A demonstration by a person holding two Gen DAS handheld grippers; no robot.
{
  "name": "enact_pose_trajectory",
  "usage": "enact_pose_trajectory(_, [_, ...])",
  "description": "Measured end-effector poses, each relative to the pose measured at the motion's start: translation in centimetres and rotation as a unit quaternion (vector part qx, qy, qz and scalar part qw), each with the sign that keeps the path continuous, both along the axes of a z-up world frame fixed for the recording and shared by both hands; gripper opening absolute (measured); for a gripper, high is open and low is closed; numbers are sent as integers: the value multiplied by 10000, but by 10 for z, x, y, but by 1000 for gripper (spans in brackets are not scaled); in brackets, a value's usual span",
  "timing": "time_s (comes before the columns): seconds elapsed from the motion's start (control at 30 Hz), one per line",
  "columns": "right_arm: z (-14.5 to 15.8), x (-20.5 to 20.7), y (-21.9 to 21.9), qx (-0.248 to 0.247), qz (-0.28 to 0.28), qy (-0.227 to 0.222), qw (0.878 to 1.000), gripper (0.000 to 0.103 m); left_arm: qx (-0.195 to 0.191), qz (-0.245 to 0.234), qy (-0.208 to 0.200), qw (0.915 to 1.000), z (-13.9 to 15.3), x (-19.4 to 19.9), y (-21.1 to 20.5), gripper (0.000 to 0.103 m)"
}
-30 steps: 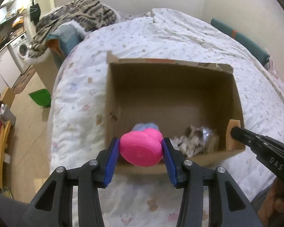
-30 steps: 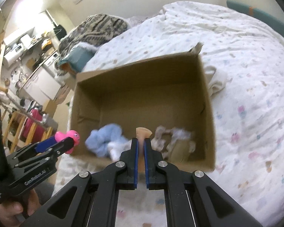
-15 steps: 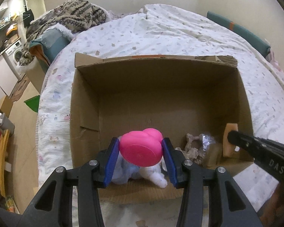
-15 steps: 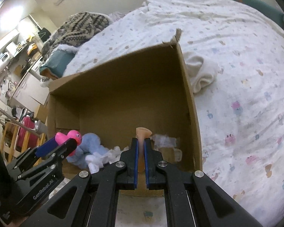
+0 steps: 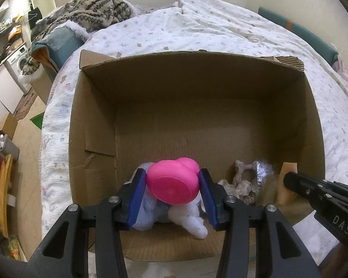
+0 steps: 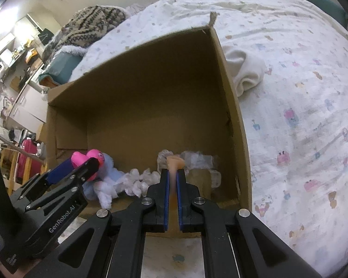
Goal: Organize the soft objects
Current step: 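Carry both items into the box and open both tools to release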
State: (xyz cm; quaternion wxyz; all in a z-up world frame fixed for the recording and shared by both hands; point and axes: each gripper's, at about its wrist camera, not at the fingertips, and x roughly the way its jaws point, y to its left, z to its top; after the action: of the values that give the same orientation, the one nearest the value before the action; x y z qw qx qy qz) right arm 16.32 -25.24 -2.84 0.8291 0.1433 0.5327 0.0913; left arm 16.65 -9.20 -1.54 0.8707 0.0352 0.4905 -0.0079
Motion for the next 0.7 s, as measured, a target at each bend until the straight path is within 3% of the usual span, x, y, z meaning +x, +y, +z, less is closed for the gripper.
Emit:
enact_pose_trajectory(0.17, [-4,0,-1,209,-3,69,9998,8,24,15,33,10000,-3,0,2,43])
enact_pose_trajectory(0.57, [-3,-2,1,185,20,43,9998,8,200,-172,3,9997,-3,-6,1,43])
enact_pose_trajectory(0.7, [-2,-4,0,230,11,22,9997,8,415,-103,-63,9991,0,-8,1,64])
